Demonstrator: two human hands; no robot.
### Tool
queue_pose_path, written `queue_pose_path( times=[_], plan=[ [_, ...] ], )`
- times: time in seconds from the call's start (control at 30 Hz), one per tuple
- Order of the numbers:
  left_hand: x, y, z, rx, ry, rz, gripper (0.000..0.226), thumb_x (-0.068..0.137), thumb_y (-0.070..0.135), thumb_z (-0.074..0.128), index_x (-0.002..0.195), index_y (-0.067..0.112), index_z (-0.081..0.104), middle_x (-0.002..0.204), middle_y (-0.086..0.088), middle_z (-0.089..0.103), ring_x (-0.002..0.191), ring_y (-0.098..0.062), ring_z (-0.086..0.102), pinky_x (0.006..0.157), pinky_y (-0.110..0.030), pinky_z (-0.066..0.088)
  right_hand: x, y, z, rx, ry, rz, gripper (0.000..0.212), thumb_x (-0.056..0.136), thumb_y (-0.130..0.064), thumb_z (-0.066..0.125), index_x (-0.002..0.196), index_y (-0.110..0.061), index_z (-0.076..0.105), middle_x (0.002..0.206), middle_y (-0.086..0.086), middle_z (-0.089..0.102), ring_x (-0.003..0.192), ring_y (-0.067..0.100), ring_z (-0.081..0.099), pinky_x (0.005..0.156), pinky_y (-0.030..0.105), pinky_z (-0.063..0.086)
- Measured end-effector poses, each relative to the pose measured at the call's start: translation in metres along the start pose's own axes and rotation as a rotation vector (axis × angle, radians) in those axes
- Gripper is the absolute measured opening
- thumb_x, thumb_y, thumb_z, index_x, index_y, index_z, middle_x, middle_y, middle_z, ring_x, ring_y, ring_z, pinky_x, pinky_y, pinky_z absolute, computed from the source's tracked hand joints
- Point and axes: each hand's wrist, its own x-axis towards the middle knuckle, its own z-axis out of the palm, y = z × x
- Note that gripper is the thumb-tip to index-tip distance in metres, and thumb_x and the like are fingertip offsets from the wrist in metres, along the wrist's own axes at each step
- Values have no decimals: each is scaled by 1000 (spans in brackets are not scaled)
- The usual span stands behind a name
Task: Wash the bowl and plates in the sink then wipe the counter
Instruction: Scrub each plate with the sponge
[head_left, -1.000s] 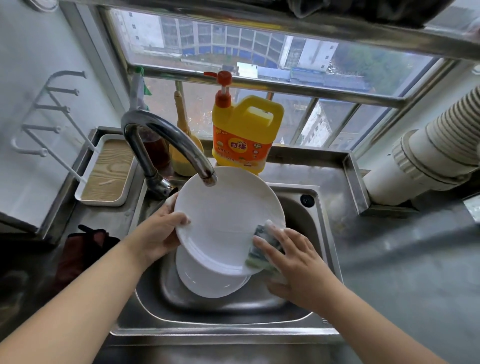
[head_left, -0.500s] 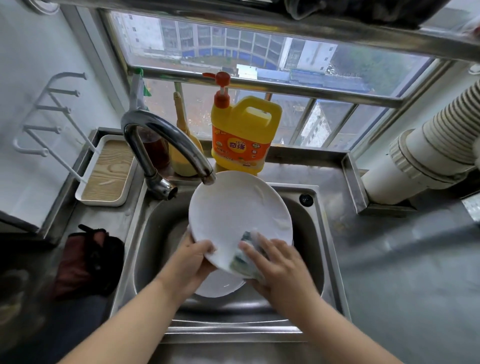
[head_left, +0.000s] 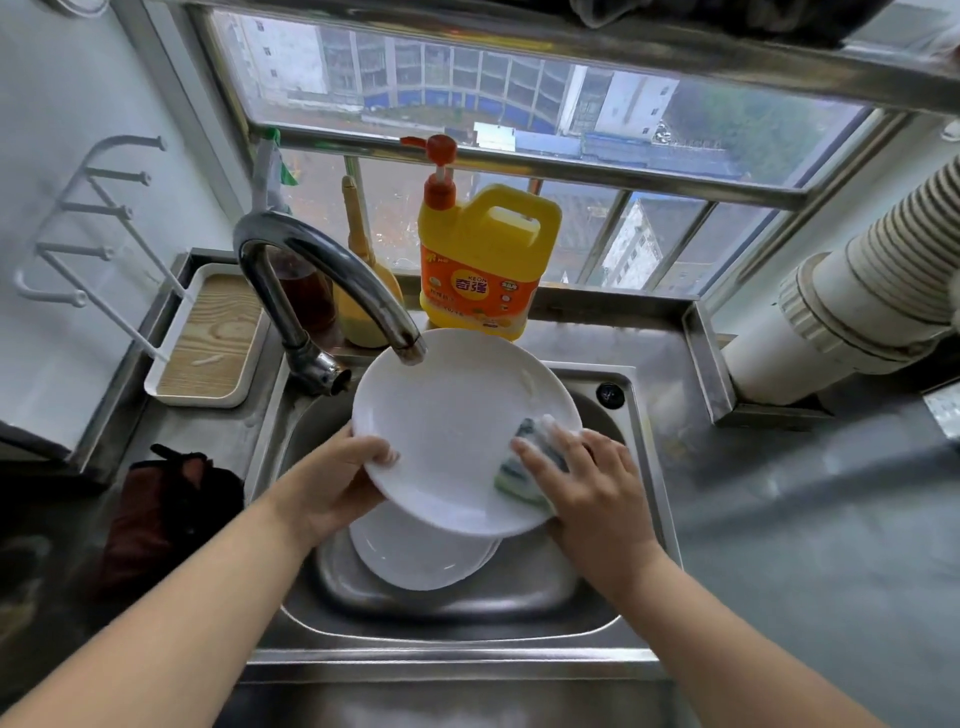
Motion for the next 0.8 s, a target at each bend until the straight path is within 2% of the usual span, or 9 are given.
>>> queue_pose_path(
  times=[0.1, 0.17, 0.27, 0.33, 0.4, 0.5, 0.6, 0.73, 0.8],
  plan=[
    [9, -33, 29, -173, 141, 153, 57, 77, -17, 45, 125, 13, 51, 107, -16, 67, 92, -28, 67, 64, -32, 59, 7, -41, 5, 28, 71, 108, 48, 68, -17, 59, 116, -24, 64, 119, 9, 65, 93, 33, 59, 80, 41, 46],
    [8, -53, 43, -186, 115, 135, 57, 77, -17, 47, 127, 9, 53, 108, -17, 69, 93, -28, 69, 64, -32, 58, 3, -57, 10, 75, 35, 132, 52, 66, -16, 62, 118, -24, 63, 120, 8, 65, 91, 32, 61, 78, 40, 48],
    [1, -39, 22, -71, 73, 44, 65, 69, -17, 52, 129, 9, 51, 115, -21, 65, 110, -39, 61, 71, -40, 59, -12, -28, 12, 49, -59, 5, 59, 70, -17, 59, 128, -27, 53, 128, 10, 60, 94, 32, 61, 79, 40, 47],
    [-2, -23, -2, -16, -23, -47, 75, 52, -9, 64, 125, 9, 54, 111, -20, 67, 107, -39, 62, 72, -40, 58, -14, 4, 7, -43, -29, -9, 58, 70, -12, 60, 126, -26, 55, 129, 11, 59, 95, 34, 59, 80, 40, 42],
    [-3, -21, -4, -43, -52, -31, 80, 47, -7, 66, 125, 10, 54, 109, -19, 68, 100, -34, 66, 73, -38, 58, -8, 14, -1, -65, 17, 47, 52, 69, -10, 63, 119, -24, 64, 126, 12, 61, 96, 35, 58, 82, 40, 39],
    [4, -48, 23, -179, 86, 80, 67, 62, -17, 54, 126, 5, 54, 104, -17, 70, 91, -27, 70, 69, -32, 59, -1, -22, 4, -32, 89, 112, 46, 72, -14, 59, 116, -25, 61, 122, 12, 64, 96, 34, 55, 84, 40, 38],
    [3, -62, 36, -193, 171, 15, 48, 76, -20, 48, 119, -1, 57, 97, -16, 73, 85, -25, 71, 63, -29, 59, -6, -44, 17, 37, 20, 122, 66, 62, -15, 76, 122, -27, 50, 121, 11, 64, 94, 34, 60, 83, 42, 45],
    [0, -23, -3, 16, 8, -68, 73, 53, -8, 67, 125, 0, 54, 114, -24, 65, 104, -36, 64, 76, -38, 58, -16, -5, 12, -3, -13, 22, 59, 70, -18, 55, 128, -28, 48, 126, 14, 61, 93, 36, 60, 83, 42, 48],
    [2, -26, 2, -35, 69, -22, 63, 61, -12, 64, 123, 3, 56, 106, -20, 69, 98, -32, 67, 71, -34, 58, -9, -3, 9, 7, 0, 109, 58, 68, -16, 56, 125, -27, 50, 122, 14, 63, 92, 37, 59, 82, 42, 46]
  ],
)
